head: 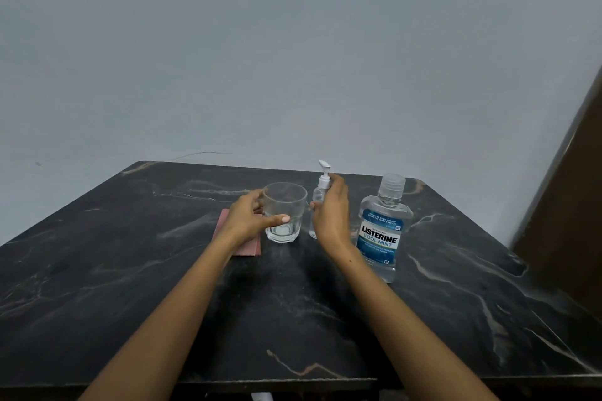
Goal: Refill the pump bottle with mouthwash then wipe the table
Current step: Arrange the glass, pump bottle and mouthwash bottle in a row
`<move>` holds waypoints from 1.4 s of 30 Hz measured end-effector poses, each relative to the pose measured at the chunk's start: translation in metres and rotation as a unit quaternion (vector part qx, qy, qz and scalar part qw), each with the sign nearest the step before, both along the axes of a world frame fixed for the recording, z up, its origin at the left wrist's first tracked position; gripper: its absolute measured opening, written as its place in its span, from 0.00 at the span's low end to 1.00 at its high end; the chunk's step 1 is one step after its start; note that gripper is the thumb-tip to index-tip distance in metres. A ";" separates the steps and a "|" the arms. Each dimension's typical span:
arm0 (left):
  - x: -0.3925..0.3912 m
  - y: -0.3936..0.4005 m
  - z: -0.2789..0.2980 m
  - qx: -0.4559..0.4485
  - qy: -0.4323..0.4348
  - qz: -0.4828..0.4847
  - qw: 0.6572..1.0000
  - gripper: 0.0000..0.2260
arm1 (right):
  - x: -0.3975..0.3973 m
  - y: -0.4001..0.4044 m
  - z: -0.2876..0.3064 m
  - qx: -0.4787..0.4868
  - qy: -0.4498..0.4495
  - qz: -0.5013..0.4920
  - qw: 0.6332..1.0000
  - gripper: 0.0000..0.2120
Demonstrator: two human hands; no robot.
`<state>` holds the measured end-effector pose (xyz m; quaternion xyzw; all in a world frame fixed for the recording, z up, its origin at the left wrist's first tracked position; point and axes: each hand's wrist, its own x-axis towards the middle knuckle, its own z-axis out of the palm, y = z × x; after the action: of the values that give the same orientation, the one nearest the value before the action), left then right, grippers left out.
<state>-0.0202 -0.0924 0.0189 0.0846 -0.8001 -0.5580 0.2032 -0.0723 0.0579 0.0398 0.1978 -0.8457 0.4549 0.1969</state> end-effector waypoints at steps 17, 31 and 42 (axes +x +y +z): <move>0.063 0.087 -0.017 -0.130 0.125 0.105 0.978 0.13 | 0.090 0.083 -0.039 0.059 0.010 0.122 0.991 0.30; 0.046 0.131 -0.020 -0.126 0.044 -0.044 0.990 0.23 | 0.068 0.162 -0.035 -0.026 0.012 -0.032 0.999 0.13; 0.026 0.149 -0.021 -0.110 0.062 -0.107 0.986 0.22 | 0.049 0.140 -0.027 -0.010 -0.036 -0.034 0.999 0.17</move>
<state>0.0056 0.0566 -0.0021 -0.0595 -0.8469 -0.4893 0.1997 -0.0232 0.1976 0.0124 0.1504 -0.8537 0.4634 0.1836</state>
